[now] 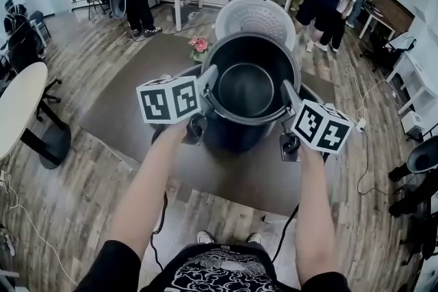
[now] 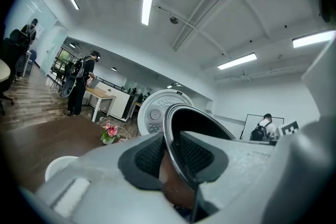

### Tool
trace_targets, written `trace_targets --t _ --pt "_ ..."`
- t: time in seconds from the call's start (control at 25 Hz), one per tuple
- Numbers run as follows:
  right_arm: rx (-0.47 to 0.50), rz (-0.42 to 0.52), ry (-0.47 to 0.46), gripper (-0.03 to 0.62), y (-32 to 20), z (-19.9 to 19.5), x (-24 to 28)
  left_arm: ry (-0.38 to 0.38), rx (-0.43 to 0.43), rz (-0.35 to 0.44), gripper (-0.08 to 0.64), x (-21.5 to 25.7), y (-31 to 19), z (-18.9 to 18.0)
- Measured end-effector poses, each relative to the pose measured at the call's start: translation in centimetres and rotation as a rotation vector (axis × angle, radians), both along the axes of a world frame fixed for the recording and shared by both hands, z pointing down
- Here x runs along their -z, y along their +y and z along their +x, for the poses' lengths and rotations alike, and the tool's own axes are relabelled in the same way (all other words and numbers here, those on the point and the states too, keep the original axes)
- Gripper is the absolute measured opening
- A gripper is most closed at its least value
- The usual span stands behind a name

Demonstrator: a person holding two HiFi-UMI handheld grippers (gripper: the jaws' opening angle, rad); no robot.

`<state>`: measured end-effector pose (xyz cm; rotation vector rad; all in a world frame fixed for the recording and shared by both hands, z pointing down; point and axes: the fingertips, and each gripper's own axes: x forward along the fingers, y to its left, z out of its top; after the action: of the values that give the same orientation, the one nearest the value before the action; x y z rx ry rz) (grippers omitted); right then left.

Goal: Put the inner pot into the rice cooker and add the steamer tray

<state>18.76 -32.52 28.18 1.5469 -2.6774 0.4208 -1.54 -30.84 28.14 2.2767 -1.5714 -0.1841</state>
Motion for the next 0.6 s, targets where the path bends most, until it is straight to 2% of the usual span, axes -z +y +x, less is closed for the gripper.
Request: trace_targets --t 0.24,0.6 --pt "0.001 -0.024 -0.006 0.127 -0.9 -2.2 -1.2 -0.004 -0.001 -0.014 0.092 -0.8 -1.1 -2.2" --pt "0.003 -0.07 0.011 0.129 -3.1 -2.2 -3.9 0.007 0.005 -0.064 0.092 -3.6 -2.9 -2.1"
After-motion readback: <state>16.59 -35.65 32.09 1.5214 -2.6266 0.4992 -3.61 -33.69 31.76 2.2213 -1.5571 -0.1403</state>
